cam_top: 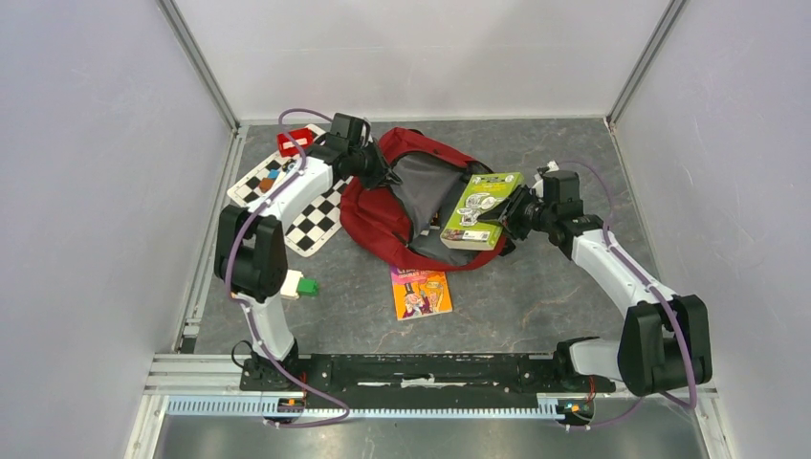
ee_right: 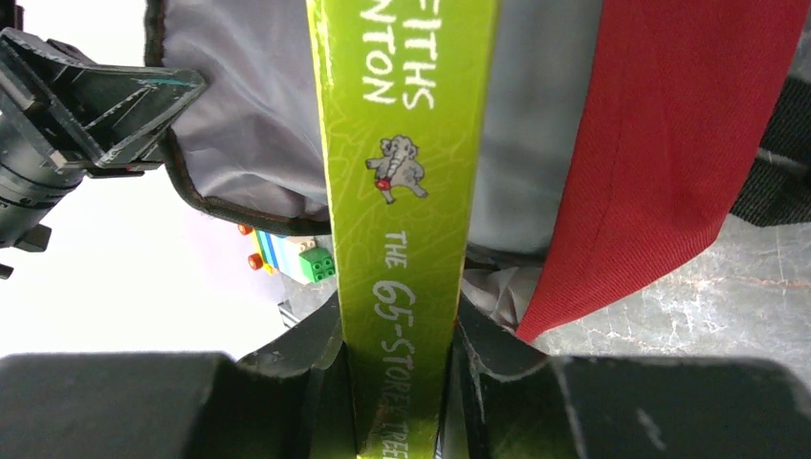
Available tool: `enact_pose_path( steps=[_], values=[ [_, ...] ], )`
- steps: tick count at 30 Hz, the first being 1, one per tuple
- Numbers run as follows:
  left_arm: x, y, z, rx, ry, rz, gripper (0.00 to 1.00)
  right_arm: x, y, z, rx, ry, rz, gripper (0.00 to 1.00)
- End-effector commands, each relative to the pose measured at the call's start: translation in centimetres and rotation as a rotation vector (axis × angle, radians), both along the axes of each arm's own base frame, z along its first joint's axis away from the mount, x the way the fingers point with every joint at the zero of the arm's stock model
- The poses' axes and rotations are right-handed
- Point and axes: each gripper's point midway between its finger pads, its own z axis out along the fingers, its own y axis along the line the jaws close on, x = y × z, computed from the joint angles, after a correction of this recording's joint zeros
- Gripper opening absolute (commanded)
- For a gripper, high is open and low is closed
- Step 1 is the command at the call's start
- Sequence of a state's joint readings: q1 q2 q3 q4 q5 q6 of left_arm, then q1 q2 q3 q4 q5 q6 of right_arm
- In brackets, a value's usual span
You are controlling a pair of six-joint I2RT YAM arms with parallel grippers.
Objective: Pack the student bag
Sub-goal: Place the book in the student bag.
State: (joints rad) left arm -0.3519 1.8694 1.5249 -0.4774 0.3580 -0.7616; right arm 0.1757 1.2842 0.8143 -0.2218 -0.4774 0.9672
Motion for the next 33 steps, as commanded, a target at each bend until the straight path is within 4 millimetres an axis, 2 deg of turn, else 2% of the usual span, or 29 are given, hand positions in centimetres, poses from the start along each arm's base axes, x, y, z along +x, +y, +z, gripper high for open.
enact_pose_path(
  steps=[1, 6, 8, 11, 14, 19, 21, 27, 29, 33],
  values=[
    [0.4, -0.6, 8.0, -0.091, -0.185, -0.022, 0.02, 0.4, 0.9, 2.2, 0.091, -0.041, 0.003, 0.00],
    [0.2, -1.9, 13.8, -0.253, -0.284, -0.012, 0.02, -0.2, 0.6, 0.6, 0.081, 0.008, -0.014, 0.00],
    [0.3, -2.2, 15.5, -0.303, -0.312, -0.003, 0.02, 0.1, 0.7, 0.3, 0.078, 0.018, -0.008, 0.00],
    [0.3, -2.2, 16.9, -0.342, -0.333, 0.011, 0.02, 1.2, 1.1, 0.4, 0.086, 0.017, 0.008, 0.00],
    [0.0, -2.3, 17.4, -0.353, -0.342, 0.000, 0.02, 2.7, 1.5, 2.2, 0.109, -0.025, 0.003, 0.00],
    [-0.2, -2.7, 18.3, -0.379, -0.347, -0.019, 0.02, 4.8, 2.5, 6.3, 0.226, -0.132, -0.016, 0.00],
    [-0.2, -2.8, 18.6, -0.389, -0.352, -0.025, 0.02, 5.6, 3.0, 7.2, 0.238, -0.160, -0.014, 0.00],
    [-0.2, -2.8, 19.2, -0.389, -0.363, -0.030, 0.02, 8.2, 5.2, 7.9, 0.237, -0.190, 0.027, 0.00],
    [-0.3, -2.7, 19.2, -0.389, -0.364, -0.026, 0.02, 8.7, 5.9, 7.6, 0.230, -0.181, 0.043, 0.00],
    [0.0, -2.3, 20.1, -0.383, -0.394, -0.002, 0.02, 8.7, 6.6, 6.6, 0.216, -0.165, 0.050, 0.00]
  ],
)
